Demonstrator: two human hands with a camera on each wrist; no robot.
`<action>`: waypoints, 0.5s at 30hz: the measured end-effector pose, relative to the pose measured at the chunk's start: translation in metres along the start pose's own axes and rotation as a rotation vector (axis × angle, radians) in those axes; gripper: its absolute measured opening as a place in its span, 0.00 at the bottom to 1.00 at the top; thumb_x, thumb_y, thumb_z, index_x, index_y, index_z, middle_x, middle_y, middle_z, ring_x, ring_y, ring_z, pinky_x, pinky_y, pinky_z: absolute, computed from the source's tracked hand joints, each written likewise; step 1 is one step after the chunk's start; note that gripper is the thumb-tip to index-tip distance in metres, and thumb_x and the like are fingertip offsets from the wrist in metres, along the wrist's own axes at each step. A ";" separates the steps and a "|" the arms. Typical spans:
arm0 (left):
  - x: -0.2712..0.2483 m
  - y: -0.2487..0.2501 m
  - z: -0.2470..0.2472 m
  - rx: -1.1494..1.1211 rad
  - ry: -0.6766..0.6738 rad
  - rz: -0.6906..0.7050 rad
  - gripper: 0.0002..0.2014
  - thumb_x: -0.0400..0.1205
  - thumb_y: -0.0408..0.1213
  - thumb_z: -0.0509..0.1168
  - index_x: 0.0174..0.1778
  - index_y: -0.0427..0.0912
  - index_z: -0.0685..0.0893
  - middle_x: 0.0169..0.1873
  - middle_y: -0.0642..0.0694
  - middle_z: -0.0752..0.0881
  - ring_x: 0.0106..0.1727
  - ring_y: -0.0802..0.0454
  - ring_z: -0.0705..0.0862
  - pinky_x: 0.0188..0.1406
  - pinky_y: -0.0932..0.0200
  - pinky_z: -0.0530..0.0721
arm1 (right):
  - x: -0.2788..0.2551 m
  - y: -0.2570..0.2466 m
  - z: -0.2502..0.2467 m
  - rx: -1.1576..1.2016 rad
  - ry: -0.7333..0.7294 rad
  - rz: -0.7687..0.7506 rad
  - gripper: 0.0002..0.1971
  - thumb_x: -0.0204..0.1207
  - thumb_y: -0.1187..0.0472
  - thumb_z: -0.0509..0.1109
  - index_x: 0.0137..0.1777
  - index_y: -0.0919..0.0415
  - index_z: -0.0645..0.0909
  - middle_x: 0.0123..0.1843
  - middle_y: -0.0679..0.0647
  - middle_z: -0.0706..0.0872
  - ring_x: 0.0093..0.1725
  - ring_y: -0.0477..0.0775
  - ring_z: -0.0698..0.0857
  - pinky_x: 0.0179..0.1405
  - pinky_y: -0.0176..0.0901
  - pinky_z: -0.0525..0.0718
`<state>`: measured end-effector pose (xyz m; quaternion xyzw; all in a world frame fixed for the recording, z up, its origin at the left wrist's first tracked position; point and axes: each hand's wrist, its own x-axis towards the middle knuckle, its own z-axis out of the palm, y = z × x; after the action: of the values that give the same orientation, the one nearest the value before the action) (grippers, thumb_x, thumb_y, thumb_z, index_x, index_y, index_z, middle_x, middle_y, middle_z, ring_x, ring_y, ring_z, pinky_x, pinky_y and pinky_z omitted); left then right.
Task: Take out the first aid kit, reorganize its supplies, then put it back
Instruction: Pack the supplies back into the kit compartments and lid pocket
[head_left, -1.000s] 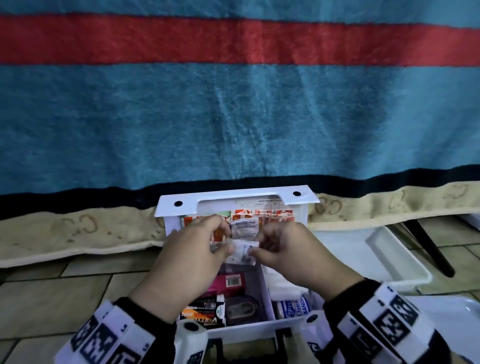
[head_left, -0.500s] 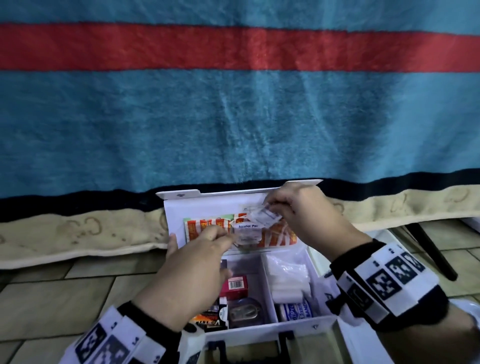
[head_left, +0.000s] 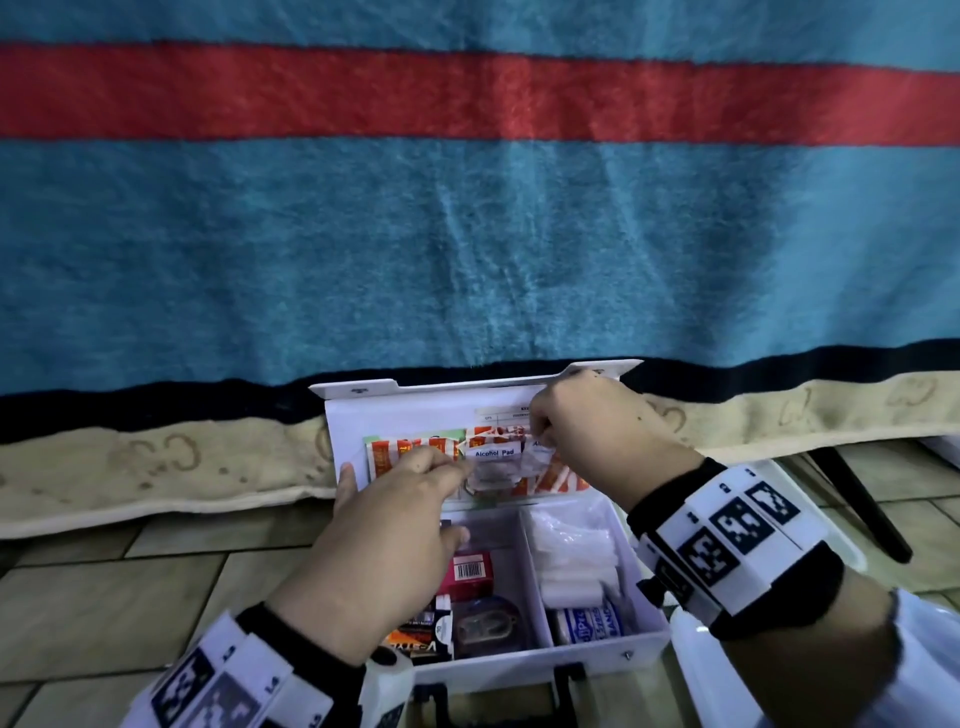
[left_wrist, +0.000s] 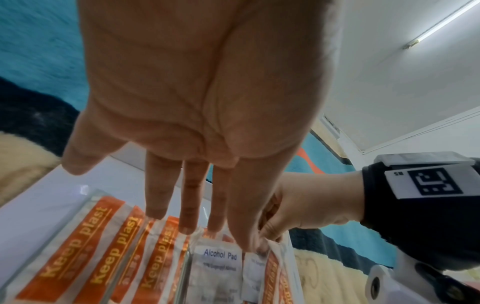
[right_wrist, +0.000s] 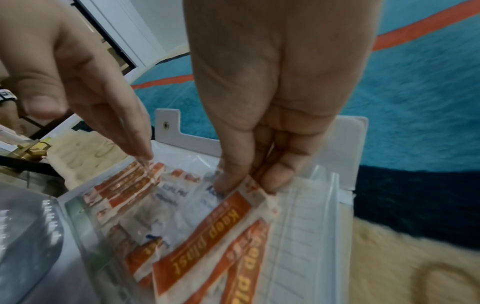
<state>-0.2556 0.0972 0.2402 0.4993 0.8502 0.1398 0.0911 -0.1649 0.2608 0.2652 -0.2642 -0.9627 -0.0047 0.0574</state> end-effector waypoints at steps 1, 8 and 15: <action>0.000 0.000 0.000 -0.003 0.000 -0.001 0.28 0.83 0.48 0.61 0.78 0.67 0.58 0.71 0.69 0.63 0.73 0.64 0.68 0.80 0.38 0.40 | 0.001 -0.002 0.000 -0.021 -0.009 0.001 0.13 0.69 0.72 0.65 0.48 0.58 0.86 0.50 0.57 0.87 0.52 0.61 0.85 0.46 0.48 0.85; 0.000 -0.004 0.000 -0.052 -0.002 0.028 0.29 0.82 0.50 0.62 0.78 0.67 0.59 0.72 0.70 0.63 0.74 0.64 0.67 0.81 0.38 0.44 | 0.002 -0.005 0.003 -0.043 -0.026 0.022 0.14 0.69 0.73 0.65 0.49 0.59 0.86 0.49 0.56 0.87 0.52 0.60 0.85 0.42 0.45 0.83; 0.000 -0.021 -0.009 -0.293 0.182 0.102 0.25 0.80 0.47 0.66 0.74 0.64 0.70 0.72 0.71 0.65 0.72 0.68 0.66 0.77 0.62 0.58 | -0.010 0.002 0.003 0.042 0.028 0.016 0.11 0.67 0.72 0.66 0.42 0.57 0.85 0.43 0.52 0.85 0.45 0.58 0.85 0.37 0.43 0.83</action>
<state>-0.2751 0.0862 0.2420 0.5082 0.7991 0.3115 0.0783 -0.1558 0.2575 0.2609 -0.2705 -0.9596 0.0121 0.0766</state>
